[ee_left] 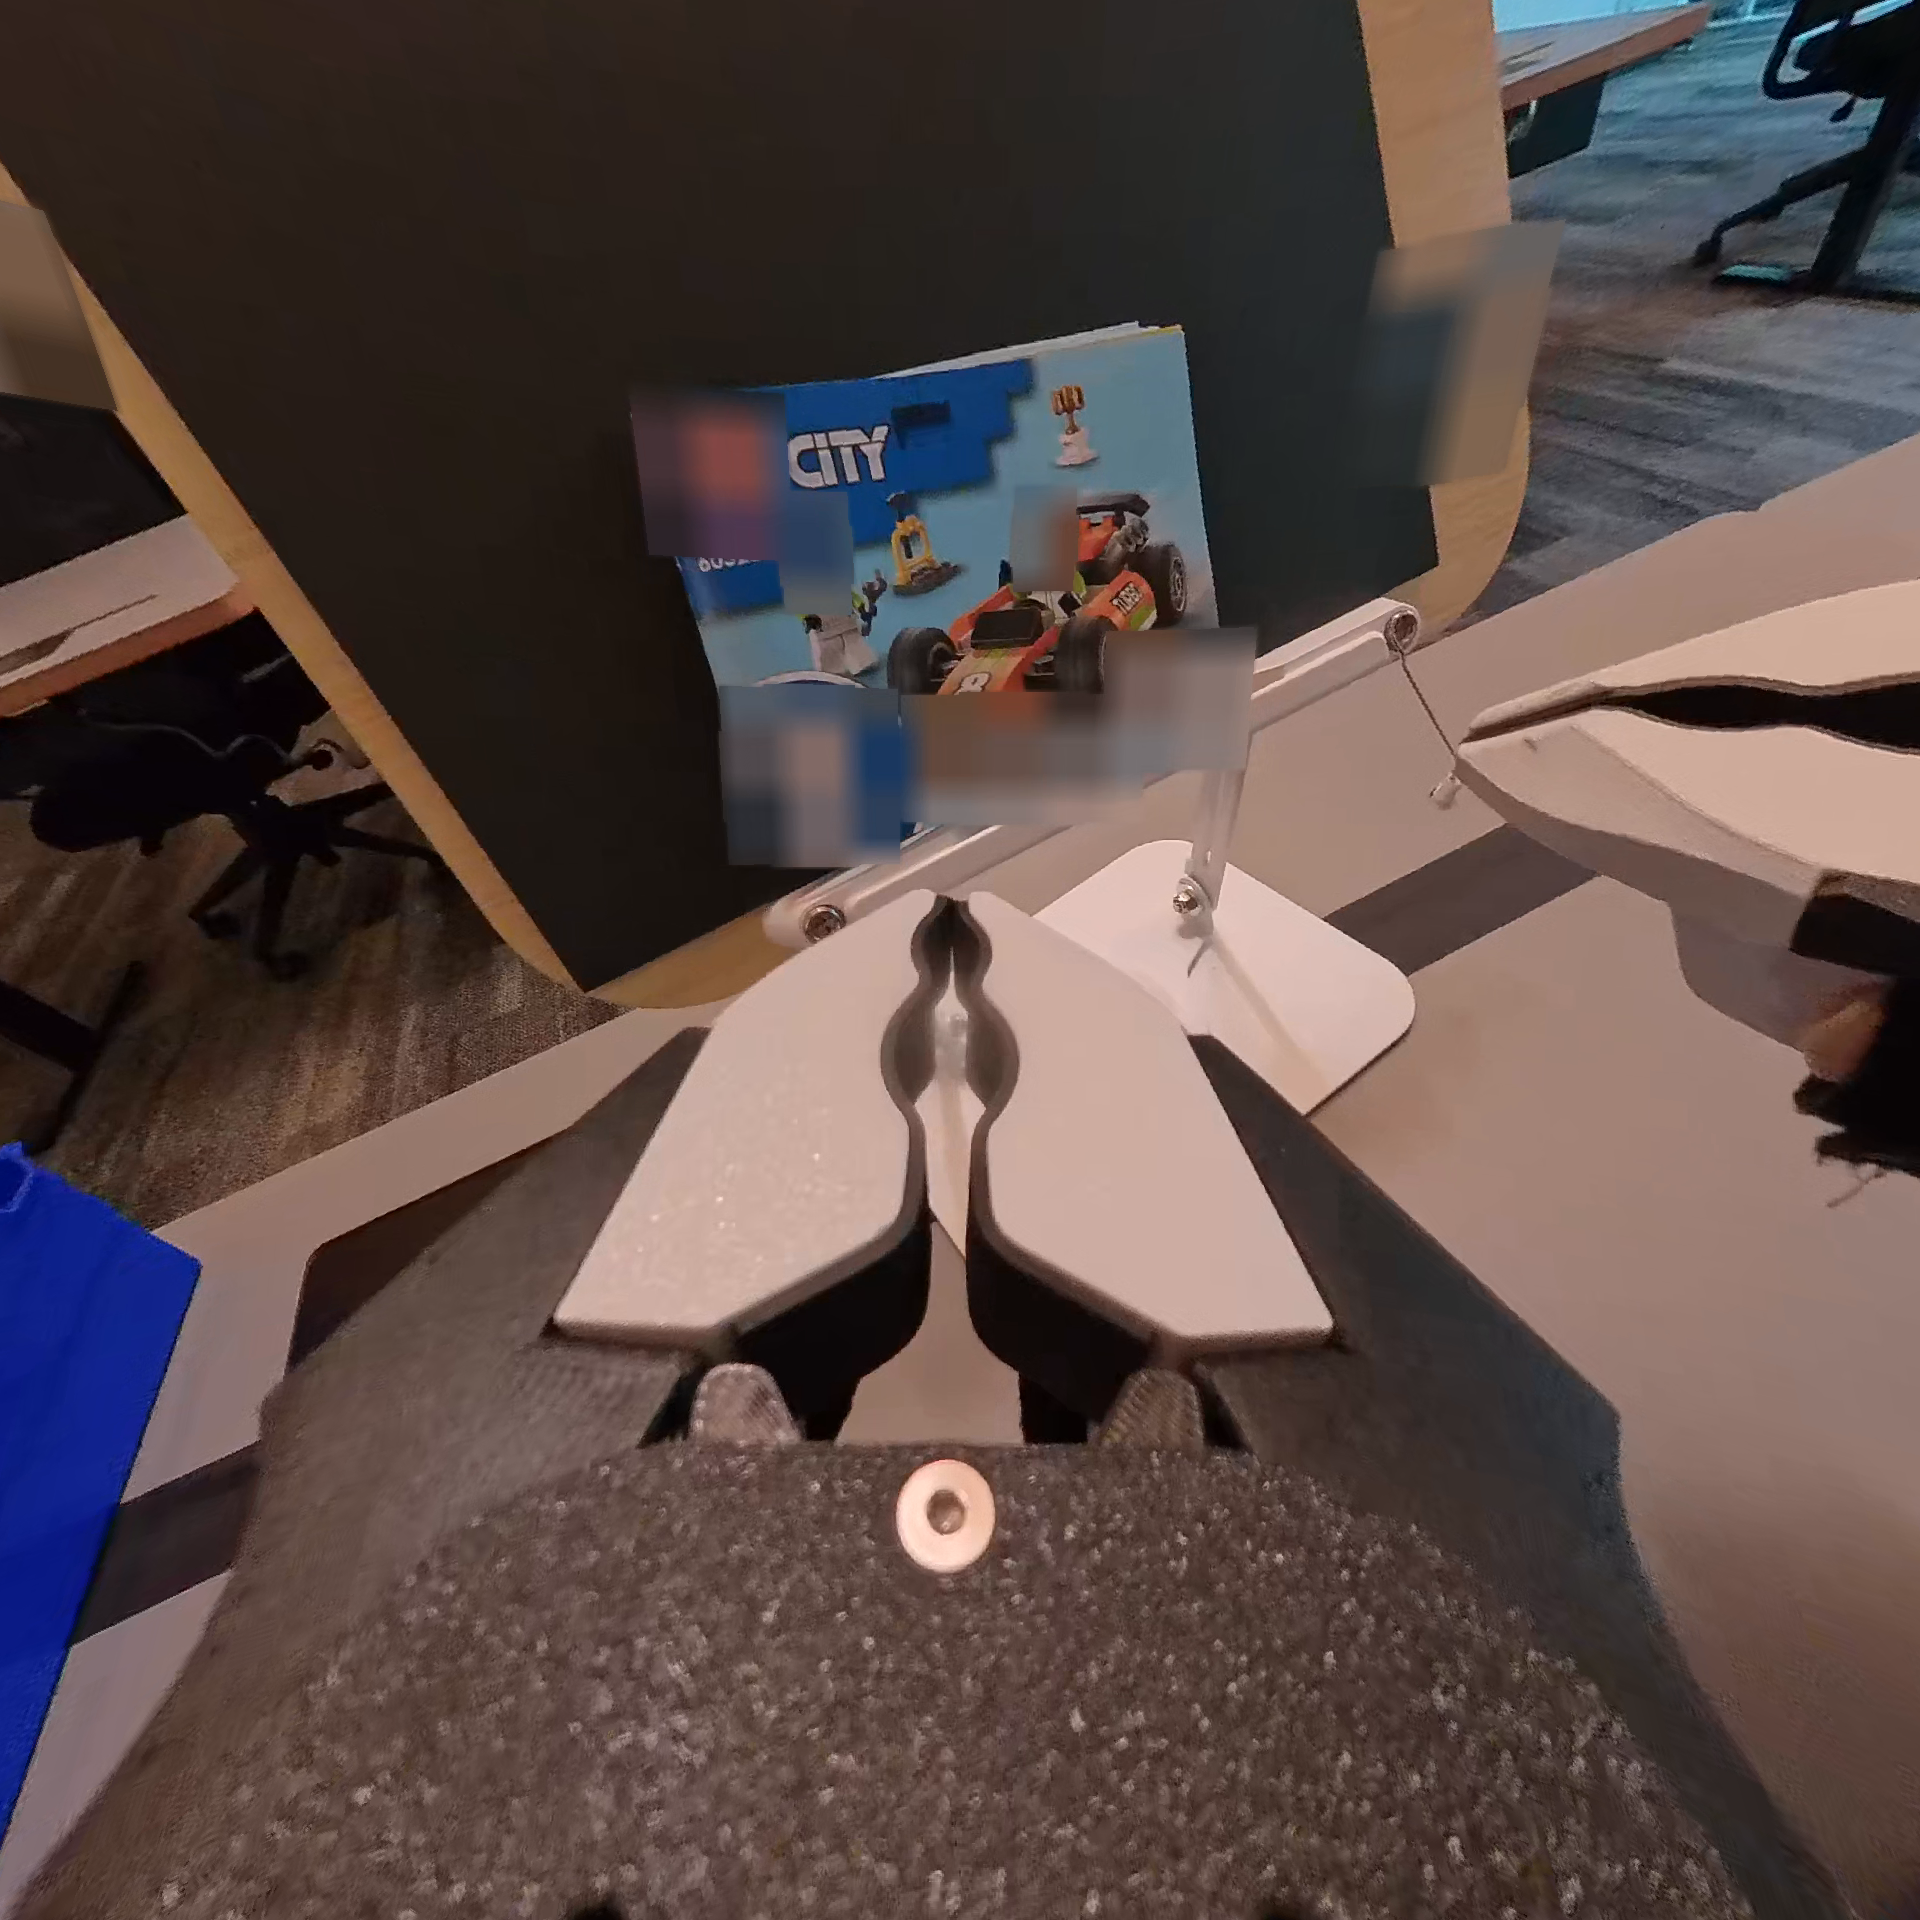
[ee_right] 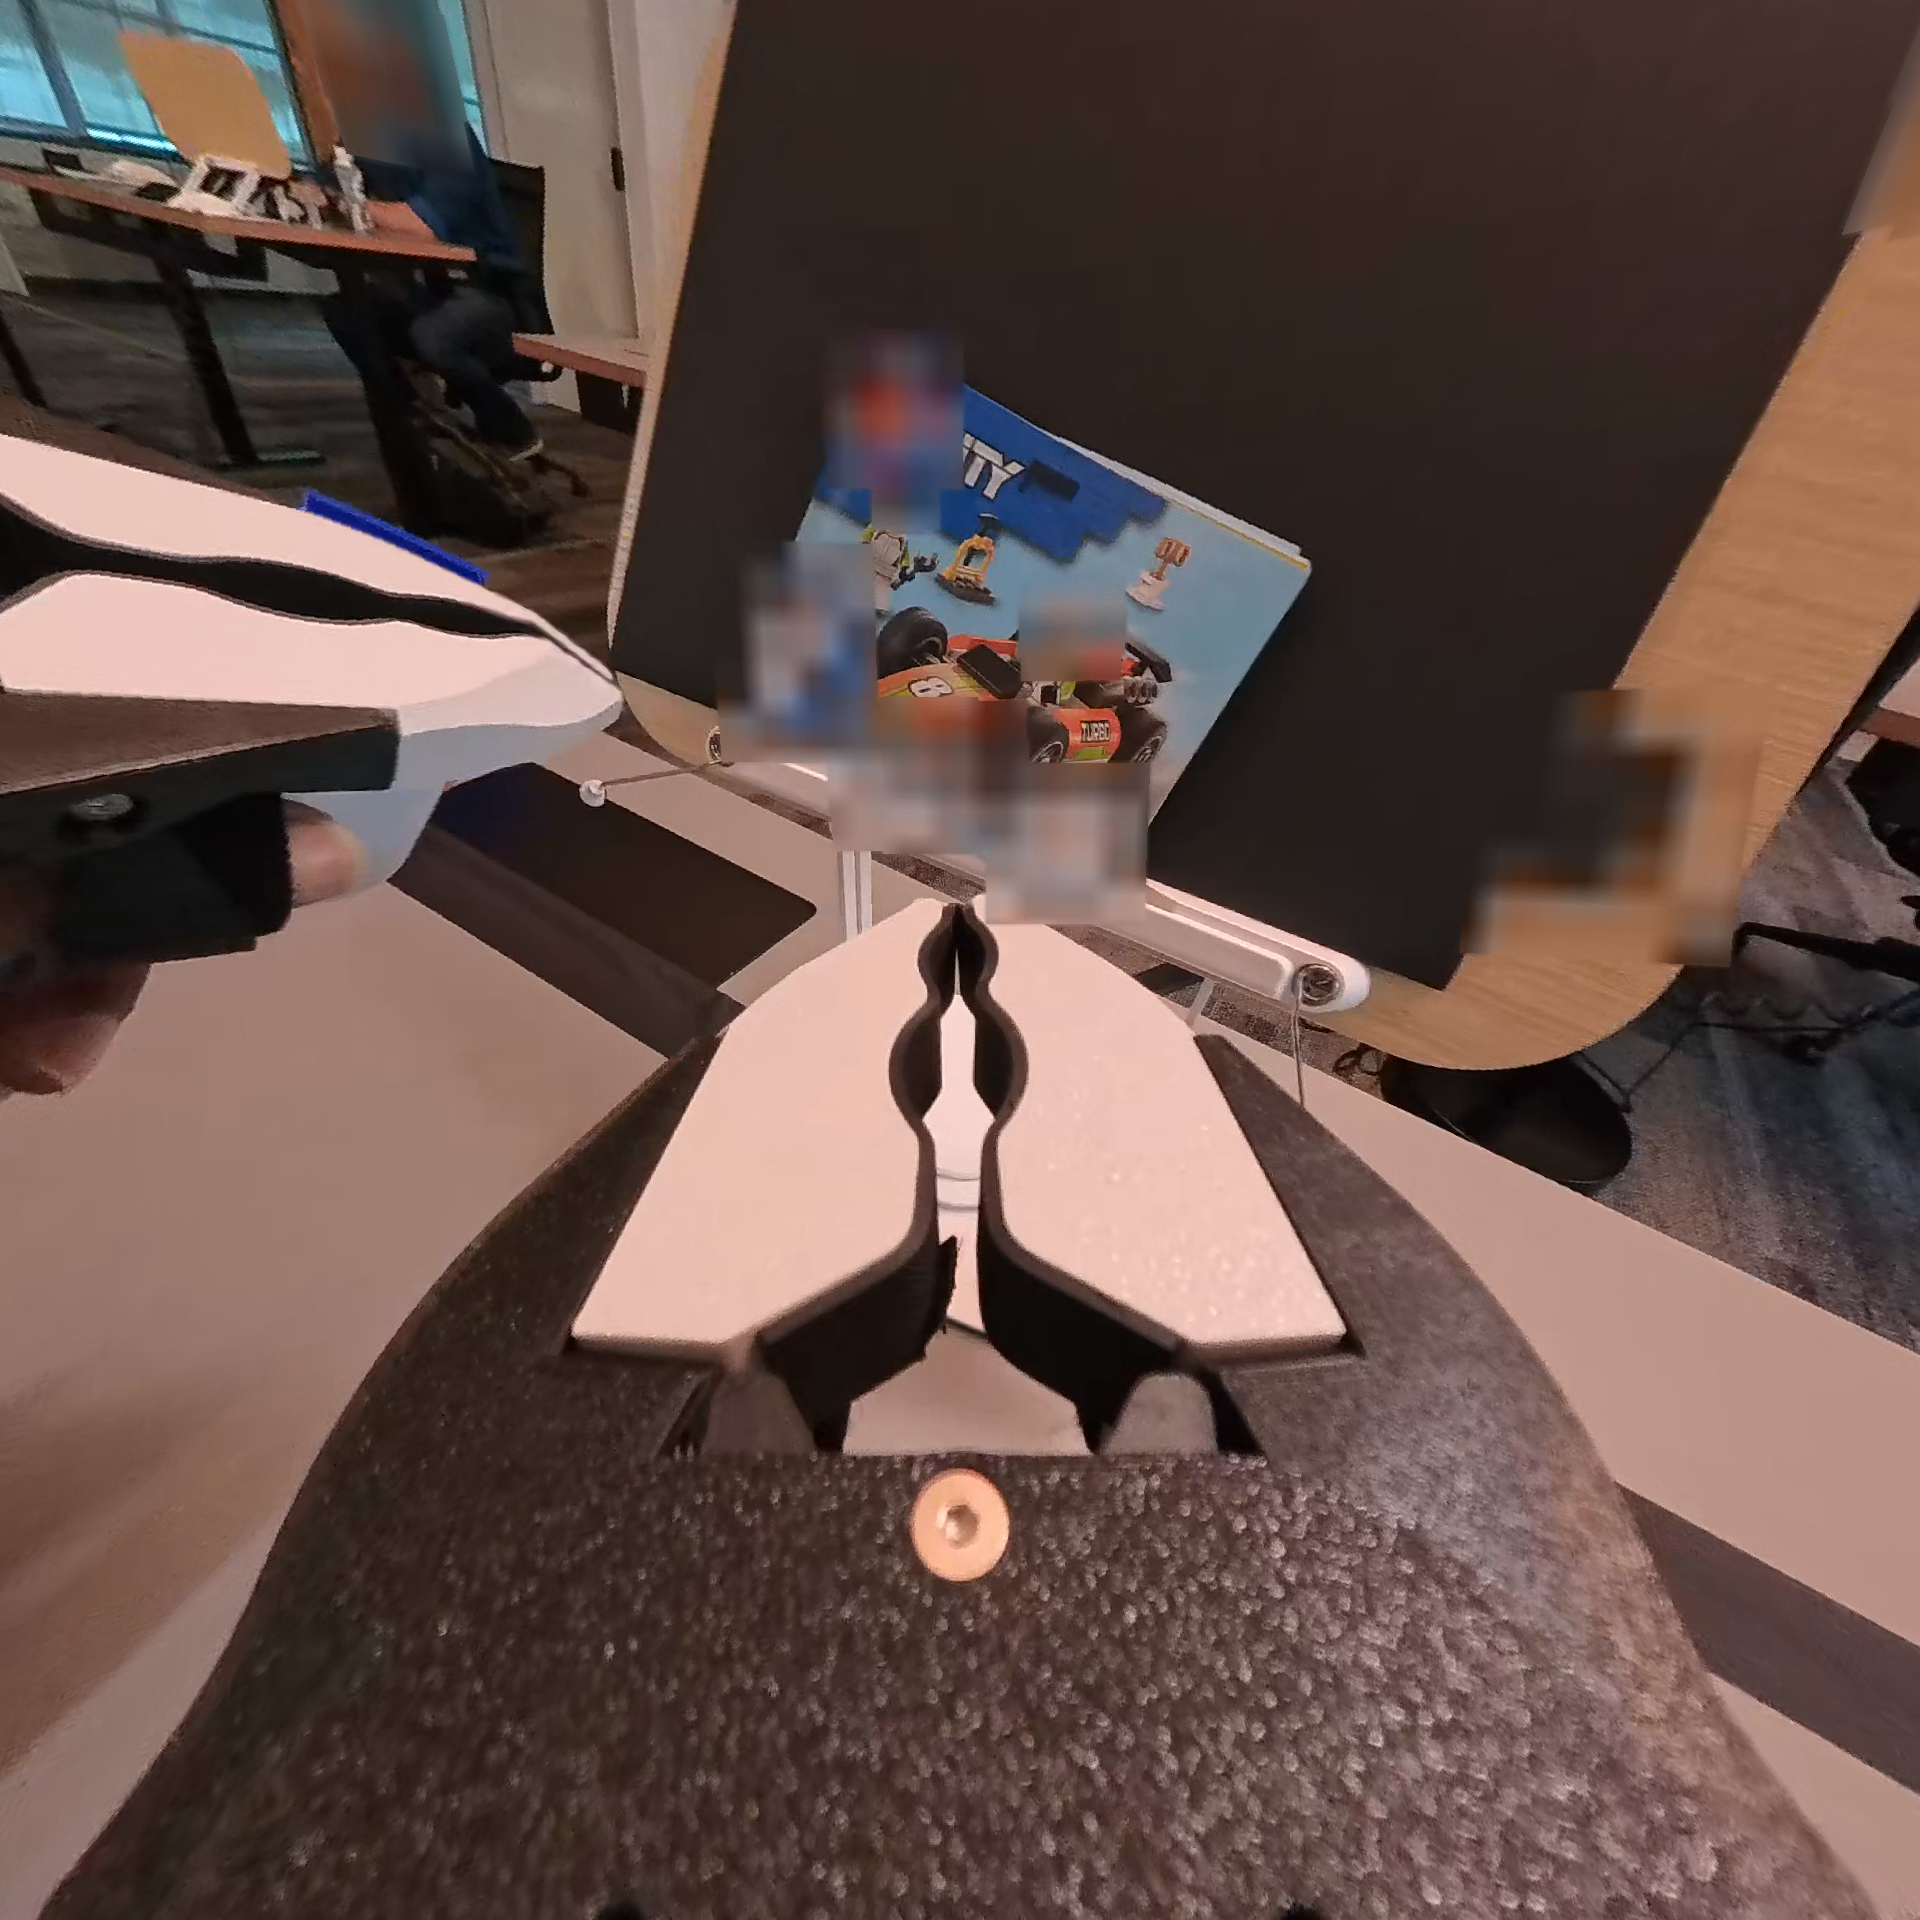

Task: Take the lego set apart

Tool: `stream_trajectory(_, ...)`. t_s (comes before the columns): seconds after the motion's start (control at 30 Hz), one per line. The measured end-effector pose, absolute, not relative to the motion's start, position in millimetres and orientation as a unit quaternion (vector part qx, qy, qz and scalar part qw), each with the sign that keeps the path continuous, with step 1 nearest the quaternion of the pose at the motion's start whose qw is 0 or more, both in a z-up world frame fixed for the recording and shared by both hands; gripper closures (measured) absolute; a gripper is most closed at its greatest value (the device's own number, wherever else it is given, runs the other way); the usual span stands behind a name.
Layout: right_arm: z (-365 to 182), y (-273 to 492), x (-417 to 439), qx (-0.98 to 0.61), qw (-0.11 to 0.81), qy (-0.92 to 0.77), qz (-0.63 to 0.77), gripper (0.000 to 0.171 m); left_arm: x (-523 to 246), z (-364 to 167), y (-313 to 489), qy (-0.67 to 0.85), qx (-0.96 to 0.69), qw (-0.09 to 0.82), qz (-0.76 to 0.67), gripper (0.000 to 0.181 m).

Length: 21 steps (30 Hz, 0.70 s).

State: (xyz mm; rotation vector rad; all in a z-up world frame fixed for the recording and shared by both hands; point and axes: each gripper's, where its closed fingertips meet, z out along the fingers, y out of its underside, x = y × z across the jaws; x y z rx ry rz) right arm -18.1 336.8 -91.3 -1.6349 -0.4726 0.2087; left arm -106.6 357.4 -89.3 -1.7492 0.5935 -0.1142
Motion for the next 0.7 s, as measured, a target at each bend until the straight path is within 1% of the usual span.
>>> stream_trajectory(0.37, -96, 333, -12, -0.722, 0.645, -0.226, 0.110, 0.171, -107, -93, 375, 0.251, -0.756, 0.602, -0.055, 0.181)
stream_trajectory(0.5, -91, 332, -1, -0.717, 0.647, -0.226, 0.127, 0.167, -109, -88, 397, 0.260, -0.763, 0.587, -0.067, 0.155)
stream_trajectory(0.63, -83, 331, 9, -0.710, 0.653, -0.223, 0.143, 0.165, -115, -84, 422, 0.259, -0.783, 0.558, -0.095, 0.141)
stream_trajectory(0.7, -79, 331, 12, -0.705, 0.656, -0.220, 0.155, 0.165, -117, -88, 434, 0.256, -0.793, 0.543, -0.106, 0.137)
